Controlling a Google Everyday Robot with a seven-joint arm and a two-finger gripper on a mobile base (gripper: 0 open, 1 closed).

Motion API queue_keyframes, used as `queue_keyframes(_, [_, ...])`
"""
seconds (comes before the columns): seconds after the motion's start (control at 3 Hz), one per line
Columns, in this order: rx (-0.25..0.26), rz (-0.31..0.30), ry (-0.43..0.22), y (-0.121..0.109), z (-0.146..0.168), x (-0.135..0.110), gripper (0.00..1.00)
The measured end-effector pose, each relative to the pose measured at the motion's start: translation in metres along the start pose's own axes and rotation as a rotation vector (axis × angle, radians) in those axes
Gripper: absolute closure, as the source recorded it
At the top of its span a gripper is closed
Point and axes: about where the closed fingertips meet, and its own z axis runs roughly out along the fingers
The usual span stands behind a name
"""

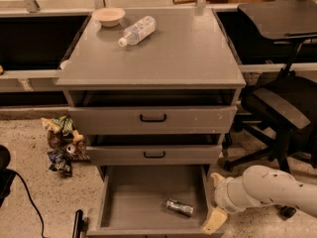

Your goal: Pick redbull can from bottom drawer and place on counter

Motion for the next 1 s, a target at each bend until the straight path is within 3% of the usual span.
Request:
queue_keyframes(0.33, [0.000,0.000,0.000,0.000,0.000,0.000,0.00])
queue_keyframes(0.67, [0.006,-0.025,0.028,-0.008,0.034,0.011,0.00])
queue_keyframes(1.0, [0.004,-0.045,0.013,-0.028,0.087,0.032,0.00])
